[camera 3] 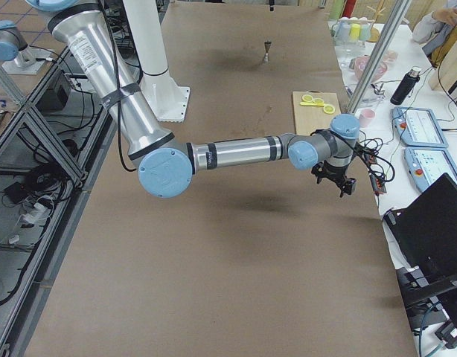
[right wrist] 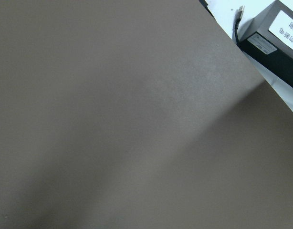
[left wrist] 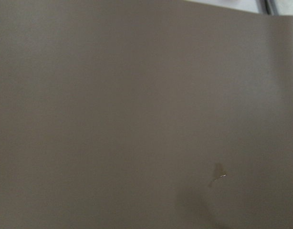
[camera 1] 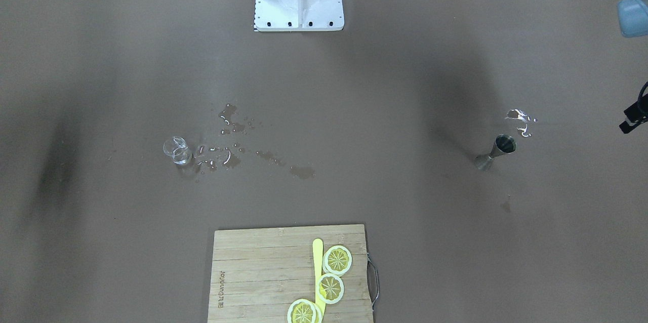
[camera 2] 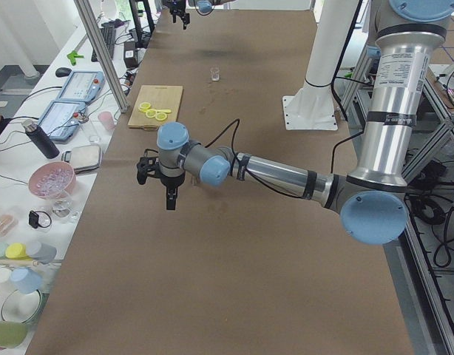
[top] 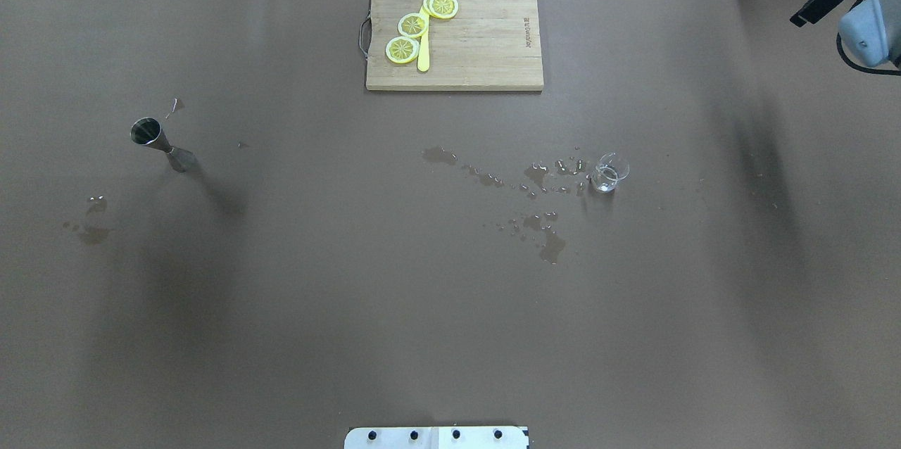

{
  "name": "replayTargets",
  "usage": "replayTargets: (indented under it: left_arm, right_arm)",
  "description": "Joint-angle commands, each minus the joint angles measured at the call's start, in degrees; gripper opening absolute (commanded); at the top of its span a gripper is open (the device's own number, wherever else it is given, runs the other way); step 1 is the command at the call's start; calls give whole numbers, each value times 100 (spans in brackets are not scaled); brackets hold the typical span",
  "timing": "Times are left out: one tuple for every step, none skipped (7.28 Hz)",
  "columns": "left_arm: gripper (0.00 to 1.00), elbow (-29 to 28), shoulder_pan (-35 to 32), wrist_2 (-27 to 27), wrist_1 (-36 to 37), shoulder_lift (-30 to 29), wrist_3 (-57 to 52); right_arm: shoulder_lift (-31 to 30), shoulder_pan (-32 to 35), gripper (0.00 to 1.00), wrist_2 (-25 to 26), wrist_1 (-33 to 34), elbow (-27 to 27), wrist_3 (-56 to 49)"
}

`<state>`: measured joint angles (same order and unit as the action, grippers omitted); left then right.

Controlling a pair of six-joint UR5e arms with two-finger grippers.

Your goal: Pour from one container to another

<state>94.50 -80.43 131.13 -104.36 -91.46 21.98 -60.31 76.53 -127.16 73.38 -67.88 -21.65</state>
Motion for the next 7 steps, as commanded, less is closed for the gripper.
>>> replayTargets:
  left_arm:
    - [99,-307,-560,26,21,549,-1795]
    - [99,-327,-831,200,177,550,-1872]
    - [99,-309,-981,480,431,507,-1908]
    - [99,-257,-983,466,460,480,-2343]
    - [99,-248,-983,466,460,462,-2417]
    - [99,-248,-974,457,460,453,-2435]
    - [99,-213,-966,422,460,453,-2444]
  right_arm:
    - [-77,405,100,-202,471,-6,38]
    - [-138,581,100,-369,902,-32,317]
    - [-313,748,100,-684,1219,-50,929]
    - [-610,976,100,-974,1301,-67,1605]
    - [-996,1134,100,-1021,1301,-241,2021]
    - [-1426,1249,100,-1021,1328,-530,2564]
    - [-1822,1355,100,-1030,1328,-838,3518]
